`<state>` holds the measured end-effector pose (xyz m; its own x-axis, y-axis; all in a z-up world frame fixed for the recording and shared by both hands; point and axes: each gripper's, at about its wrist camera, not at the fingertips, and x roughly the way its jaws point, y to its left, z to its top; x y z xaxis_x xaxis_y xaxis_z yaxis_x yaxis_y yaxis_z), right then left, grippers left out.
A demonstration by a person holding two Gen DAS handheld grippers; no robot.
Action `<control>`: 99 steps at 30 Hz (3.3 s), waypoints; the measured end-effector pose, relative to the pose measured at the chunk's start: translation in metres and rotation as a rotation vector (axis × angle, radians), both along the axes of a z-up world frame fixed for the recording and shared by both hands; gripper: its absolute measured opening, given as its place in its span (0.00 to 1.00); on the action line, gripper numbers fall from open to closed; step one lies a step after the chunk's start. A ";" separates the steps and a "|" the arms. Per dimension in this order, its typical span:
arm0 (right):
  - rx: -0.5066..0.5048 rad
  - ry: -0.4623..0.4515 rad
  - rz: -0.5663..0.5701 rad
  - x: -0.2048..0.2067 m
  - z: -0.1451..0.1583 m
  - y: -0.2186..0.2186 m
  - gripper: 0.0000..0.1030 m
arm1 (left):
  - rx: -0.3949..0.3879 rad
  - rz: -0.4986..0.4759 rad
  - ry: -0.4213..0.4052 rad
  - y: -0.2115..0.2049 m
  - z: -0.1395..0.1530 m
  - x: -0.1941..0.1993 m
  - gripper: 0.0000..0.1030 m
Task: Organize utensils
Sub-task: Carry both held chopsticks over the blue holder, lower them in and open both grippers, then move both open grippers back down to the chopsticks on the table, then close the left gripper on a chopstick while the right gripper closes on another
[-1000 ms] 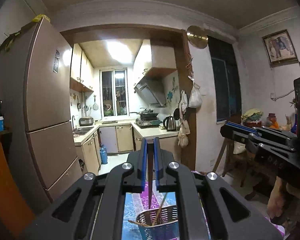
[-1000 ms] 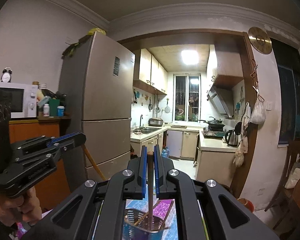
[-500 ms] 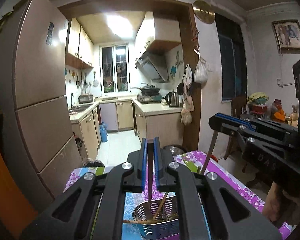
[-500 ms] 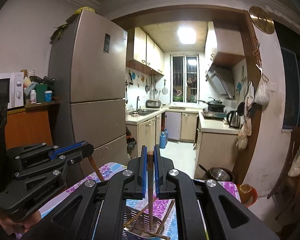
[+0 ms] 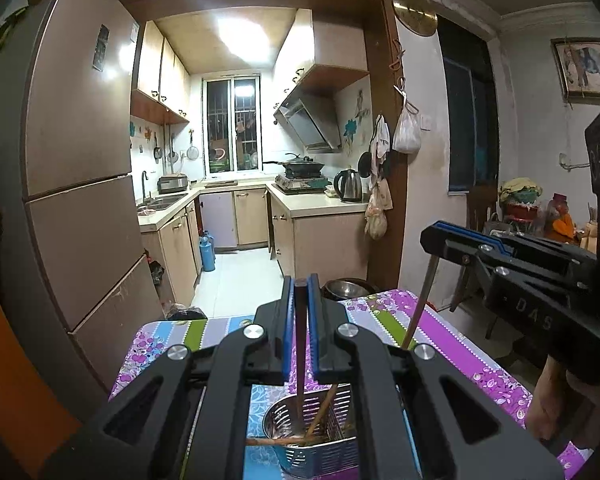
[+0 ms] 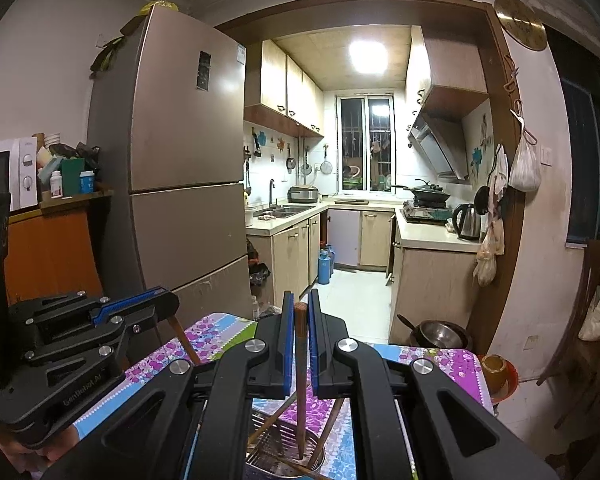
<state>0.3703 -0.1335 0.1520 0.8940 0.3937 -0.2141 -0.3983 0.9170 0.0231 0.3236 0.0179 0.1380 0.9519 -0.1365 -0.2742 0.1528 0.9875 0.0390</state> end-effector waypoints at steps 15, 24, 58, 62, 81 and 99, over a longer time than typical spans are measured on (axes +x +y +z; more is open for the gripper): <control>0.002 -0.002 -0.011 0.001 -0.002 -0.002 0.13 | -0.013 0.023 0.005 0.004 0.002 -0.001 0.06; 0.029 -0.077 0.001 -0.060 0.022 -0.018 0.15 | -0.006 0.004 -0.076 0.018 0.014 -0.065 0.14; -0.041 0.239 -0.140 -0.298 -0.297 -0.029 0.15 | 0.072 -0.080 0.147 0.017 -0.274 -0.266 0.54; -0.030 0.243 -0.153 -0.293 -0.299 -0.028 0.14 | 0.061 -0.085 0.157 0.016 -0.278 -0.264 0.51; -0.022 0.215 -0.186 -0.294 -0.303 -0.025 0.12 | 0.002 -0.101 0.113 0.009 -0.295 -0.272 0.27; 0.019 0.172 -0.220 -0.302 -0.302 -0.030 0.07 | 0.004 -0.060 0.091 0.009 -0.291 -0.278 0.05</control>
